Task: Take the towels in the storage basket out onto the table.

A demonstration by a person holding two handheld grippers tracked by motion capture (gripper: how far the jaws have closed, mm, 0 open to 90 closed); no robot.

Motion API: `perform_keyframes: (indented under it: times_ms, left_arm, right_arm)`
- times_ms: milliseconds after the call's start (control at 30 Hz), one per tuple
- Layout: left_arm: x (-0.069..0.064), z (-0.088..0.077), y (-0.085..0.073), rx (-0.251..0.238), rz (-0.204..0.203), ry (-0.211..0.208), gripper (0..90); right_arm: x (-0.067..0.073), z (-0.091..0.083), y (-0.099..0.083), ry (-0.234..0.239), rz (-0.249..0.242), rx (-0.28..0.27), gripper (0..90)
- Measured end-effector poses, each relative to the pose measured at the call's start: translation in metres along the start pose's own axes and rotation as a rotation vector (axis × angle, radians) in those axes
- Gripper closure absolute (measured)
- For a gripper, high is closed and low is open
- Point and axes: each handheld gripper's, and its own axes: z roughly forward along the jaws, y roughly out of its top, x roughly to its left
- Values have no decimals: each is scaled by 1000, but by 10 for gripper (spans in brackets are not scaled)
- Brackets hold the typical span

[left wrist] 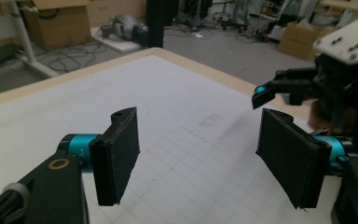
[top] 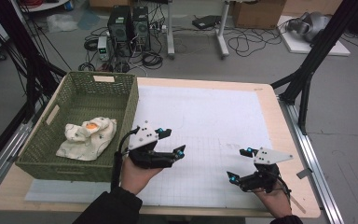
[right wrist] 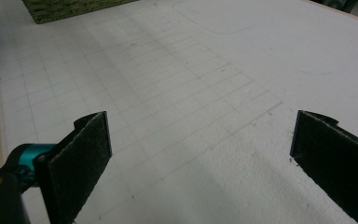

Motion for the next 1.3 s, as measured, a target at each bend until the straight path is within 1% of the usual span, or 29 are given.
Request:
perform_keyframes:
  times_ms: [33, 100, 167, 233, 300, 367, 433, 467, 500, 533, 567, 600, 633, 667, 700, 733, 767, 900, 933, 967, 1000, 1067, 1133, 1200, 1267, 1300]
  left_arm:
    - [3, -2, 3, -1, -22, -8, 297]
    - [8, -6, 9, 6, -51, -19, 300]
    - [15, -11, 14, 6, -75, -38, 303]
    - [19, -16, 18, -9, -94, -41, 308]
    - [24, -21, 21, -26, -120, -58, 315]
    - [29, -25, 25, -39, -144, -62, 321]
    - [32, -28, 29, -34, -153, -57, 322]
    - [35, -29, 32, -22, -167, -64, 330]
    - [38, -30, 33, -16, -191, -90, 322]
    - [41, -32, 35, -11, -203, -104, 322]
    - [42, -34, 37, -9, -217, -101, 324]
    - [45, -36, 38, -9, -228, -108, 329]
    - [47, -37, 40, -7, -230, -108, 330]
    - [50, -39, 41, -3, -228, -95, 332]
    - [54, -41, 42, -8, -240, -97, 336]
    - [59, -43, 43, -15, -260, -111, 337]
    - [63, -45, 44, -21, -274, -112, 340]
    - [81, -54, 47, -41, -308, -101, 345]
    - [86, -56, 48, -40, -321, -110, 350]
    - [91, -57, 48, -41, -342, -126, 349]
    - [95, -59, 49, -39, -351, -132, 348]
    - [102, -63, 50, -34, -353, -127, 350]
    - [110, -65, 49, -35, -363, -113, 351]
    - [118, -69, 48, -44, -382, -127, 357]
    - [124, -72, 46, -45, -385, -110, 359]
    - [127, -73, 45, -43, -390, -109, 359]
  right_arm:
    - [0, 0, 0, 0, 0, 0, 43]
    - [0, 0, 0, -2, -3, -2, 42]
    - [0, 0, 1, 1, -2, -1, 43]
    - [0, 0, 0, 1, 0, 0, 43]
    - [0, 0, 1, 1, 0, 1, 43]
    - [0, 0, 1, 1, 0, 2, 42]
    - [-1, 1, 1, 3, -6, 0, 42]
    - [-1, 1, 1, 3, -6, 0, 43]
    - [-1, 1, 1, 2, -2, 3, 42]
    - [-1, 1, 1, 2, -2, 3, 42]
    - [-1, 1, 1, 4, -4, 1, 43]
    - [-1, 1, 1, 2, -2, 2, 42]
    - [-1, 1, 1, 2, -5, 1, 43]
    - [-1, 1, 1, 2, -2, 0, 42]
    - [-1, 1, 1, 1, -2, 0, 42]
    - [-1, 1, 1, 1, -4, 0, 42]
    - [-1, 1, 1, 0, -4, 0, 42]
    - [-2, 0, 1, -3, -5, -2, 42]
    - [-2, 0, 1, -1, 0, -3, 42]
    - [-3, -1, 1, -5, -3, -5, 42]
    - [-3, -1, 1, -4, -1, -7, 42]
    - [-5, -2, 1, -7, 3, -8, 42]
    - [-5, -2, 1, -11, 2, -8, 42]
    - [-6, -3, 1, -12, 3, -12, 42]
    - [-6, -3, 0, -13, 5, -10, 42]
    - [-6, -3, 0, -14, 7, -10, 42]
